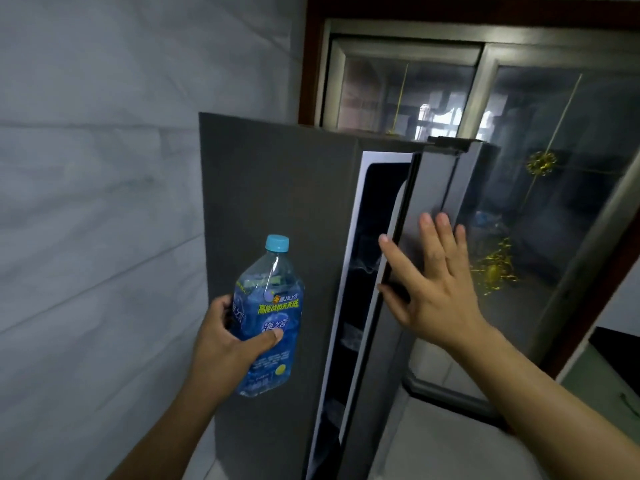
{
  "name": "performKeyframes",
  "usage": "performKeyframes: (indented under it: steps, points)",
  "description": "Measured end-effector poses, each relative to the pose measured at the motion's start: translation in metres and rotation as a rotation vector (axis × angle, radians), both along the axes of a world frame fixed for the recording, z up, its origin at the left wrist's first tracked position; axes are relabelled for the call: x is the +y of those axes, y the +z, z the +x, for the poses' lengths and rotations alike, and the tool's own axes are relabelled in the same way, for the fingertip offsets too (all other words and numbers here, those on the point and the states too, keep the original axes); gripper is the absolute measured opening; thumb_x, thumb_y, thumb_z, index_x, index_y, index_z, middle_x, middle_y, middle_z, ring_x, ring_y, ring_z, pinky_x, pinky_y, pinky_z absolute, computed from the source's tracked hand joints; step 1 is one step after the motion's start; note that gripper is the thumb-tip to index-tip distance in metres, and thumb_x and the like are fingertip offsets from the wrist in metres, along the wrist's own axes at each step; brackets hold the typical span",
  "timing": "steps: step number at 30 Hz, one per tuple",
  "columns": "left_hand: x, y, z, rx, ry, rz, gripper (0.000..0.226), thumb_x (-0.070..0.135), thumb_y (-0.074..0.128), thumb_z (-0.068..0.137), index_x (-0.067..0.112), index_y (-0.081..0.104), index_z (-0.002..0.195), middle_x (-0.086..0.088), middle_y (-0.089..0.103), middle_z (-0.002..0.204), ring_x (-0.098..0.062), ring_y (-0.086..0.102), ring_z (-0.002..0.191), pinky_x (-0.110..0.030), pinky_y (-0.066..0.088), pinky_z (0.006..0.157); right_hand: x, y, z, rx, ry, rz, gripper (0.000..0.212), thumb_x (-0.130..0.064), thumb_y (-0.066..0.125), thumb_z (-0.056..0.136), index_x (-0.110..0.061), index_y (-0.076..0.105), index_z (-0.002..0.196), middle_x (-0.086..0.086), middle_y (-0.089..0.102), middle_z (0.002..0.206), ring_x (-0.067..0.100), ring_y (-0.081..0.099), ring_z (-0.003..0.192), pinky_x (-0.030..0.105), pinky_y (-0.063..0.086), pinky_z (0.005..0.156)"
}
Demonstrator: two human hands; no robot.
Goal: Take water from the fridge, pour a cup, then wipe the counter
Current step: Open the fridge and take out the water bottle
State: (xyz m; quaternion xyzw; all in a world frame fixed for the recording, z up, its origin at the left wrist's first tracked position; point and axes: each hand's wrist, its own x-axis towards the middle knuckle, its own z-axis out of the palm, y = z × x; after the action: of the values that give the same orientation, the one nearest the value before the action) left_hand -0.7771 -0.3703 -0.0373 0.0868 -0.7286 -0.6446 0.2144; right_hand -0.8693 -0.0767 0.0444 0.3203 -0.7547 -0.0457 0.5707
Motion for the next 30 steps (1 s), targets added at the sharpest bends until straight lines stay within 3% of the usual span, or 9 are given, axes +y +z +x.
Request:
performKeyframes:
  steps: [3, 6, 10, 18, 20, 22, 24, 26, 30]
  points:
    - [-0.01, -0.001, 0.001, 0.006, 0.029, 0.003, 0.059, 0.01, 0.092, 0.066, 0.025, 0.055, 0.11, 0.003, 0.072, 0.105, -0.018, 0.074, 0.091, -0.039, 0.063, 0.073, -0.027, -0.013, -0.017, -0.015, 0.057, -0.165, 0.083, -0.036, 0.068, 0.087, -0.018, 0.022, 0.154, 0.02, -0.005, 0.163, 0.039, -0.005, 0.151, 0.065, 0.01, 0.117]
    - [-0.017, -0.002, 0.002, 0.008, 0.035, 0.002, 0.059, 0.01, 0.091, 0.066, 0.028, 0.055, 0.109, 0.005, 0.071, 0.104, -0.014, 0.074, 0.088, -0.03, 0.062, 0.068, -0.061, -0.02, -0.031, -0.176, 0.112, -0.382, 0.093, -0.03, 0.071, 0.085, -0.014, 0.011, 0.154, 0.031, 0.0, 0.158, 0.049, -0.001, 0.148, 0.067, 0.015, 0.116]
    - [-0.021, -0.003, 0.002, 0.012, 0.041, 0.006, 0.057, 0.01, 0.091, 0.066, 0.03, 0.055, 0.106, 0.006, 0.072, 0.102, -0.006, 0.074, 0.083, -0.025, 0.061, 0.064, -0.073, -0.026, -0.038, -0.249, 0.177, -0.432, 0.097, -0.025, 0.067, 0.088, -0.024, -0.001, 0.157, 0.03, 0.001, 0.158, 0.049, 0.001, 0.149, 0.068, 0.022, 0.113]
    - [-0.004, 0.0, 0.003, 0.02, -0.047, 0.019, 0.059, 0.011, 0.092, 0.065, 0.03, 0.056, 0.108, 0.004, 0.073, 0.103, -0.007, 0.075, 0.084, -0.033, 0.063, 0.068, -0.059, -0.017, -0.013, -0.469, 0.112, -0.402, 0.091, -0.029, 0.072, 0.086, -0.029, 0.013, 0.156, 0.017, -0.006, 0.163, 0.037, -0.002, 0.152, 0.061, 0.036, 0.11]
    - [0.003, 0.003, 0.005, 0.027, -0.089, 0.03, 0.06, 0.01, 0.092, 0.065, 0.028, 0.056, 0.11, 0.003, 0.073, 0.103, -0.008, 0.075, 0.084, -0.035, 0.063, 0.069, -0.05, -0.017, 0.005, -0.603, 0.096, -0.392, 0.092, -0.034, 0.071, 0.087, -0.038, 0.009, 0.156, 0.01, -0.006, 0.165, 0.033, 0.006, 0.152, 0.046, 0.036, 0.109]
    - [0.015, 0.007, 0.008, 0.041, -0.145, 0.044, 0.06, 0.007, 0.091, 0.066, 0.027, 0.056, 0.111, 0.004, 0.074, 0.101, -0.009, 0.076, 0.084, -0.034, 0.063, 0.067, -0.038, -0.026, 0.028, -0.722, 0.093, -0.418, 0.086, -0.038, 0.067, 0.089, -0.038, 0.013, 0.156, 0.009, 0.008, 0.163, 0.023, 0.019, 0.149, 0.03, 0.031, 0.11]
    - [0.033, 0.011, 0.011, 0.053, -0.22, 0.058, 0.059, 0.002, 0.089, 0.067, 0.026, 0.056, 0.11, 0.005, 0.075, 0.098, -0.011, 0.076, 0.084, -0.029, 0.062, 0.064, -0.021, -0.041, 0.051, -0.799, 0.093, -0.463, 0.075, -0.037, 0.067, 0.089, -0.027, 0.029, 0.153, 0.007, 0.03, 0.154, 0.008, 0.031, 0.138, 0.012, 0.023, 0.11]
    - [0.054, 0.017, 0.017, 0.066, -0.307, 0.07, 0.061, 0.0, 0.091, 0.065, 0.022, 0.057, 0.11, 0.006, 0.076, 0.098, -0.013, 0.076, 0.084, -0.028, 0.062, 0.064, -0.004, -0.061, 0.074, -0.883, 0.071, -0.536, 0.058, -0.034, 0.069, 0.089, -0.019, 0.048, 0.141, 0.002, 0.049, 0.137, -0.001, 0.042, 0.121, 0.002, 0.026, 0.102]
    - [0.106, 0.02, 0.028, 0.067, -0.47, 0.079, 0.066, 0.016, 0.089, 0.053, 0.023, 0.057, 0.11, 0.008, 0.075, 0.101, -0.015, 0.076, 0.089, -0.035, 0.063, 0.07, 0.032, -0.095, 0.114, -1.166, 0.079, -0.919, 0.023, -0.03, 0.071, 0.086, -0.025, 0.067, 0.107, -0.008, 0.068, 0.104, 0.004, 0.064, 0.094, 0.028, 0.054, 0.087]
